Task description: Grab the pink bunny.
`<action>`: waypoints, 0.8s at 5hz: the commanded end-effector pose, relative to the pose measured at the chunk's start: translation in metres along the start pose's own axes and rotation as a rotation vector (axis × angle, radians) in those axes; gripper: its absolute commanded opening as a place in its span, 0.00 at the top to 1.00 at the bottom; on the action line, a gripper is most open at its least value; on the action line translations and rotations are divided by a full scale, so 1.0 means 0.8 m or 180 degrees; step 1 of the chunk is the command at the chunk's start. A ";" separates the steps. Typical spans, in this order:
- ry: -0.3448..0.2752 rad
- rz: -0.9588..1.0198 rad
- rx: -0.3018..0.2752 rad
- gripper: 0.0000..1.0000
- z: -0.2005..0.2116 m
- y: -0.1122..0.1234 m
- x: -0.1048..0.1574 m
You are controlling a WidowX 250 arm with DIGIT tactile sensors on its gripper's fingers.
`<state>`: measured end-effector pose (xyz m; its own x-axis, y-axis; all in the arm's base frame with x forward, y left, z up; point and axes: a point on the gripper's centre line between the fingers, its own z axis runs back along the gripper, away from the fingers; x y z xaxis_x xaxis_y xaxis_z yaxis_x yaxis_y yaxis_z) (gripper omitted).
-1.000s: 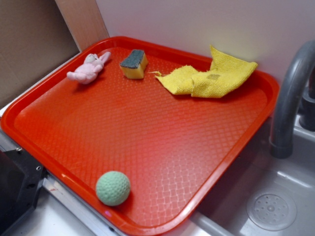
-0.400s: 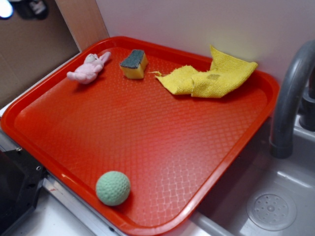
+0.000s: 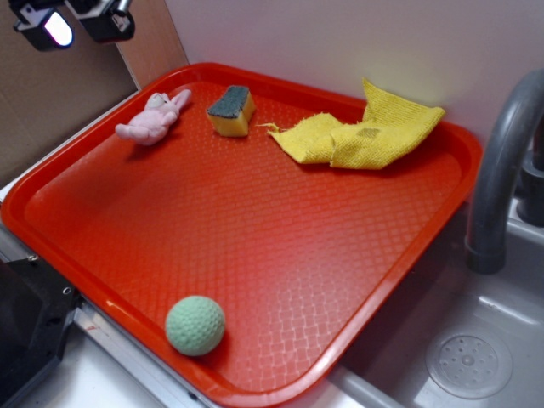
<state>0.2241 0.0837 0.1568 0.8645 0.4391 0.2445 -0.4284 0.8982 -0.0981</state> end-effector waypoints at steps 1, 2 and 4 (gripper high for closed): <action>-0.0097 0.0023 -0.0001 0.00 0.010 0.007 0.007; -0.0097 0.0023 -0.0001 0.00 0.010 0.007 0.007; 0.0017 0.0226 0.0411 0.00 -0.099 0.044 0.001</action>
<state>0.2287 0.1083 0.0647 0.8473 0.4945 0.1938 -0.5064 0.8622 0.0139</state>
